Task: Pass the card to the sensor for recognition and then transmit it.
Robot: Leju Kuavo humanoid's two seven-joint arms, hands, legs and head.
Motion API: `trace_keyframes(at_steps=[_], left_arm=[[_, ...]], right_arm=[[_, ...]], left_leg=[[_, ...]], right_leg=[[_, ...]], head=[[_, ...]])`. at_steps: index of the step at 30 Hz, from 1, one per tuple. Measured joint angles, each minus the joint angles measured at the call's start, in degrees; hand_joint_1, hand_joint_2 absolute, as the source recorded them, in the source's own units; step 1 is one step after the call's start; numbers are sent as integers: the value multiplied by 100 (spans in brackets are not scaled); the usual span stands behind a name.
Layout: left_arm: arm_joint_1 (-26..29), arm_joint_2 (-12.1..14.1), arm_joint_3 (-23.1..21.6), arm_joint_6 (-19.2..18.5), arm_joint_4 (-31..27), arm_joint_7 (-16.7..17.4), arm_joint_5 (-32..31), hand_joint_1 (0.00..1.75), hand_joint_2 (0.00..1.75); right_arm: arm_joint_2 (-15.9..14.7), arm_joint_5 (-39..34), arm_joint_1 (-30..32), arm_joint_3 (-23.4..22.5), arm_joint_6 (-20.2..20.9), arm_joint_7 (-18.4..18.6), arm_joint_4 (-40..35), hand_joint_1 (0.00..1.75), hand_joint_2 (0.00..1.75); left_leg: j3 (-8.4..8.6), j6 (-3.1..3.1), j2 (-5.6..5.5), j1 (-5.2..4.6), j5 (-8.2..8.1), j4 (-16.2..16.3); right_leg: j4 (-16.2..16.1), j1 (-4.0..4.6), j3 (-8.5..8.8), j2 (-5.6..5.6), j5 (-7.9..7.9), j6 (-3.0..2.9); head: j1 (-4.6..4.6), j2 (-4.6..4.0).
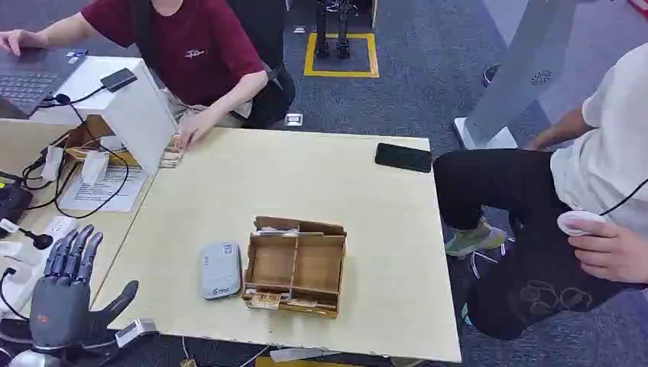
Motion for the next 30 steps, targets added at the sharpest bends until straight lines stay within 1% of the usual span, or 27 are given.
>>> trace_keyframes(at_steps=[3,4,5,8,12,13,15,18,24,30], left_arm=[[-35,-59,7,46,26,-74,-105,0,0],[-373,-415,50,88,330,-468,-381,0,0],[-417,-448,59,118,359,-529,-486,0,0],[-564,-559,96,160,435,-608,-772,0,0],[-754,-717,186,162,542,-569,-918,0,0],[-814,-739,186,166,583,-495,-992,0,175],[-942,-782,188,166,698,-301,-1078,0,175],[-1125,-811,186,168,877,-57,-868,0,175],[-1276,-813,186,168,1080,15,-669,0,175],[-1319,-813,186,168,1182,46,-680,0,175]], right_arm=[[2,24,-7,0,-2,13,2,0,175],[50,221,-39,98,-57,31,22,0,175],[59,273,-43,116,-79,64,26,0,175],[92,376,-49,151,-68,118,44,0,175],[116,422,-53,208,-61,157,46,0,175],[118,430,-54,221,-61,168,46,0,175],[122,468,-62,240,-81,168,48,0,175],[127,476,-70,245,-94,162,48,0,175],[133,481,-73,245,-87,168,48,0,175],[138,487,-72,245,-87,171,48,0,175]], left_leg=[[-1,0,-3,0,0,0],[0,0,-7,-2,0,0],[1,0,-7,-1,0,1],[1,0,-8,-1,1,1],[1,-1,-6,0,1,1],[0,-1,-7,0,1,1],[0,-1,-8,0,2,1],[0,-1,-7,0,2,1],[0,-1,-4,0,2,1],[0,-1,-4,0,1,1]], right_leg=[[0,0,0,-2,0,0],[0,-2,3,-7,0,1],[-1,-1,2,-6,1,0],[0,-1,3,-7,1,0],[0,0,1,-5,1,0],[0,0,1,-6,1,0],[0,0,2,-6,1,0],[0,0,2,-5,1,-1],[0,0,0,-3,1,-1],[0,0,-1,-2,1,-1]], head=[[-2,-2],[-2,-2],[0,-2],[0,-2],[-2,-2],[-2,-2],[0,0],[0,-2],[-2,0],[-2,-2]])
